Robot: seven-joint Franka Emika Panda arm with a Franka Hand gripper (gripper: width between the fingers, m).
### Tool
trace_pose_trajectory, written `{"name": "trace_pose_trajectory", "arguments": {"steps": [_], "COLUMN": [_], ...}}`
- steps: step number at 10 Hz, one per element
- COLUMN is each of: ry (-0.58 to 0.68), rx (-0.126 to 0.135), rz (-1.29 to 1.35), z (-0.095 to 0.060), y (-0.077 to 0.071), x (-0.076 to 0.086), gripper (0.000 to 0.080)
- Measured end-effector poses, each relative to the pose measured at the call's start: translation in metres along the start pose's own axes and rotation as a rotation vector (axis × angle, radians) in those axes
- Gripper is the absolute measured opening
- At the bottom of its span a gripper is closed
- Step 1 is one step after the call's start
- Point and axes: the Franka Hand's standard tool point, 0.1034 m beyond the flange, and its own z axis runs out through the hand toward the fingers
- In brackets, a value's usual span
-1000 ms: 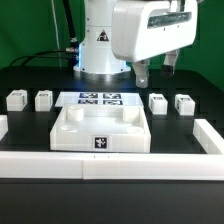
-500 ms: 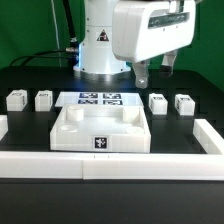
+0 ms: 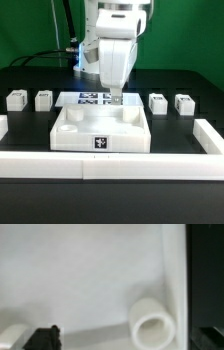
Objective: Assemble square table
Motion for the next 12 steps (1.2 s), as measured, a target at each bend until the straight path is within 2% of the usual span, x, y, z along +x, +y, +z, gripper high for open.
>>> {"name": "trace_pose_trajectory", "arguments": {"steps": [1, 3, 5, 7, 8, 9, 10, 11, 12], "ry": [0.002, 0.002, 0.005, 0.005, 0.005, 0.005, 0.005, 0.005, 0.004], "rx": [0.016, 0.039, 0.045, 0.045, 0.045, 0.045, 0.045, 0.045, 0.044], "rz": [-0.079, -0.092, -0.087, -0.087, -0.087, -0.087, -0.087, -0.087, -0.086], "z": [0.012, 0.024, 0.032, 0.032, 0.032, 0.032, 0.032, 0.032, 0.032], "y": [-0.01, -0.018, -0.021, -0.021, -0.021, -0.021, -0.021, -0.021, -0.02], "x": [-0.006, -0.009, -0.01, -0.01, -0.01, -0.01, -0.01, -0.01, -0.01], "gripper": [0.065, 0.065, 0.065, 0.0638, 0.0468, 0.0468, 0.0285, 0.0149, 0.0149]}}
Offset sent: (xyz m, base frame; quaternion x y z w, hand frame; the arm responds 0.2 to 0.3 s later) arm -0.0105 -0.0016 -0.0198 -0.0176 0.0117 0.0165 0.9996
